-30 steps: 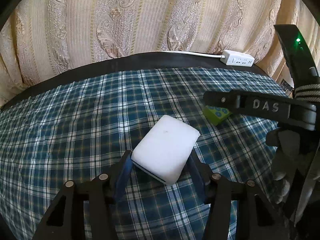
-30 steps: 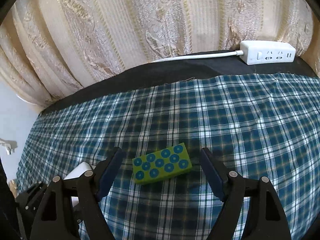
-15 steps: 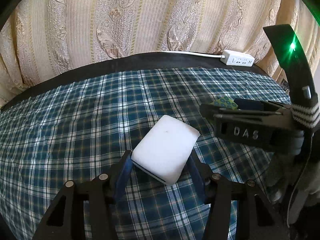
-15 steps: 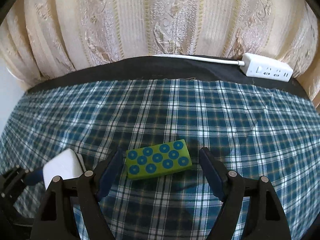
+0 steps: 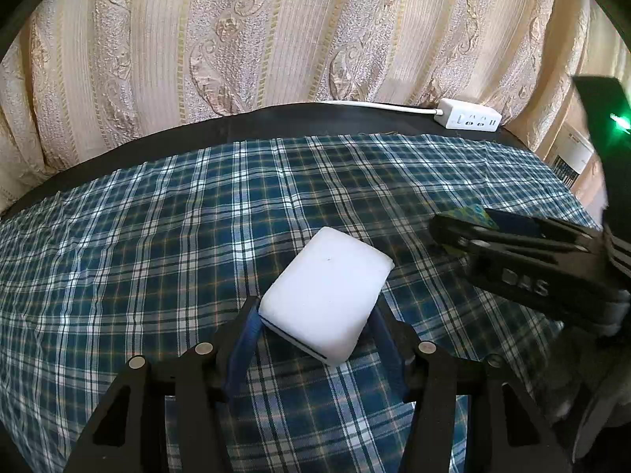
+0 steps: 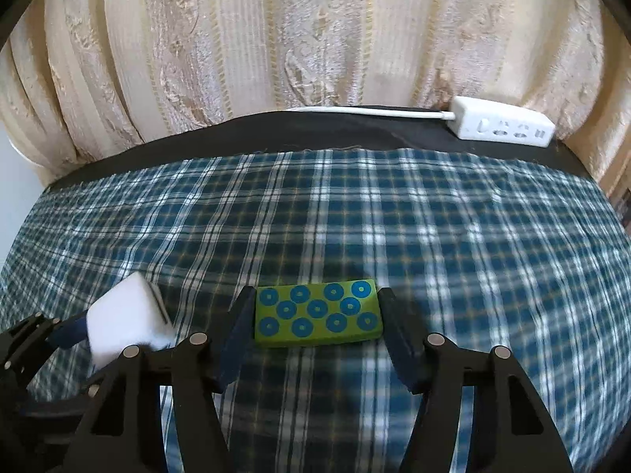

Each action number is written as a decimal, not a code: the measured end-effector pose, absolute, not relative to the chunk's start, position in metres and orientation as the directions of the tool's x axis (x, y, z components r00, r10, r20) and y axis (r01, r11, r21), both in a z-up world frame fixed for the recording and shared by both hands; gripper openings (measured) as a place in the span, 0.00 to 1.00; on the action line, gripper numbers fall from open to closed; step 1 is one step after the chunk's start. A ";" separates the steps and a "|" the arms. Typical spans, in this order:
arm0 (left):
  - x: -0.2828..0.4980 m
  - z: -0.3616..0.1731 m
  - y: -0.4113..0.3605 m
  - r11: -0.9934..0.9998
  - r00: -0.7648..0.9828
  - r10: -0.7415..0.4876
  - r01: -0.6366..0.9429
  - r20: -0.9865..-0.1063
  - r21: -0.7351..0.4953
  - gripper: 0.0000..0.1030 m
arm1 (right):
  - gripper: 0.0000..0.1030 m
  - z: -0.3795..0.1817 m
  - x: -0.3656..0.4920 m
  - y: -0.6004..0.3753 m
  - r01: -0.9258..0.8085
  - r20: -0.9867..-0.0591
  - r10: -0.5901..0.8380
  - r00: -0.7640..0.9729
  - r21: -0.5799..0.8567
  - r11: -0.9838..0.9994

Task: Organize objects
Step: 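Grasp the green dotted block with the right tool while the left holds the white box, then carry the green block into the bowl and open the right tool while the left carries the white box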

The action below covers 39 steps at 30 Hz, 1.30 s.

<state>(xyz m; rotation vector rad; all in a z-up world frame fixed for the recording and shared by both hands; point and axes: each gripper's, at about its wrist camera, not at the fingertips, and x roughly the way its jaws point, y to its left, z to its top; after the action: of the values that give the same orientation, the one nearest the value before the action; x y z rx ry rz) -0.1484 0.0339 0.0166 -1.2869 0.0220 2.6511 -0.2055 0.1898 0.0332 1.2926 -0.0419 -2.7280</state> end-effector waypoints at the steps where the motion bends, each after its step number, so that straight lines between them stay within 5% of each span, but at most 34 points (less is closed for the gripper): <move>1: -0.148 0.017 0.034 -0.981 -0.603 0.167 -0.181 -0.780 -0.070 0.57 | 0.60 0.035 -0.200 0.192 0.093 -0.765 -0.125 -0.632 0.085 -0.992; 22: -0.125 0.047 0.056 -0.964 -0.636 0.236 -0.248 -0.734 -0.095 0.55 | 0.60 0.086 -0.068 0.213 0.035 -0.674 -0.153 -0.723 0.185 -0.982; 39: -0.066 0.093 0.098 -0.907 -0.671 0.364 -0.412 -0.646 -0.082 0.55 | 0.60 0.121 0.041 0.258 -0.089 -0.604 -0.037 -0.796 0.177 -0.980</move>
<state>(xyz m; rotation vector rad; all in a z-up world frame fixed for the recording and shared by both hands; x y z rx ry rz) -0.0664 0.0978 0.0935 -0.9585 0.0980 2.5366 0.0410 0.2576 0.1211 1.0106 -0.3125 -2.9873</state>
